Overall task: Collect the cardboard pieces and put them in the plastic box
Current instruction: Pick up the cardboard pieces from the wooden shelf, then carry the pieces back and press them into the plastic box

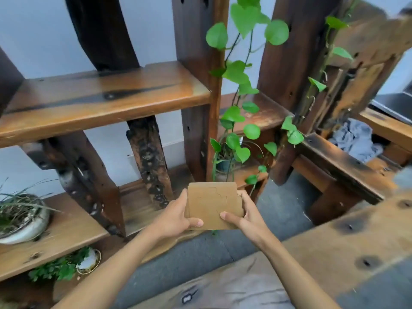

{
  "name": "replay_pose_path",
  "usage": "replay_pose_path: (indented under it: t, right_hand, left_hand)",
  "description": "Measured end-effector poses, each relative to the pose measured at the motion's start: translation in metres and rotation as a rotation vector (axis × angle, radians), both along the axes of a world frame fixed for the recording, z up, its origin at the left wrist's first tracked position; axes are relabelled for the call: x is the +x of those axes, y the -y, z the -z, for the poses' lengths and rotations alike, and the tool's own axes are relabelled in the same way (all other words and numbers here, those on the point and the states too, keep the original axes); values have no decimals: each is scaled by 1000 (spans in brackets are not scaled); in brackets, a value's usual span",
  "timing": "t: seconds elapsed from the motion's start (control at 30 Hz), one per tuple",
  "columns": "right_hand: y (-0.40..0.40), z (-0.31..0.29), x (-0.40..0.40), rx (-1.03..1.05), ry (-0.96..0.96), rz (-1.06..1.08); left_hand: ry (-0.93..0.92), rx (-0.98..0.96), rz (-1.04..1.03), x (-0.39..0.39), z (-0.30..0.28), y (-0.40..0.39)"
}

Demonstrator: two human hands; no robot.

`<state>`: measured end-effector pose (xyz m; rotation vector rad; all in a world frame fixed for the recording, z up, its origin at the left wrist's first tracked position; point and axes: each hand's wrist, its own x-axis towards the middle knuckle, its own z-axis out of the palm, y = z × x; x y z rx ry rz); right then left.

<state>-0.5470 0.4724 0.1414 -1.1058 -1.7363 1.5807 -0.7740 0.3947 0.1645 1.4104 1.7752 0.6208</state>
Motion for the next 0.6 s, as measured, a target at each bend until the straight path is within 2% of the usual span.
replay_pose_path:
  t: [0.27,0.6]
  right_hand:
    - [78,29,47,-83,-11,246]
    - [161,59,113,-175,-57,557]
  left_hand:
    - [94,-41,202,41,38,27]
    - [43,-163,475,110,65,40]
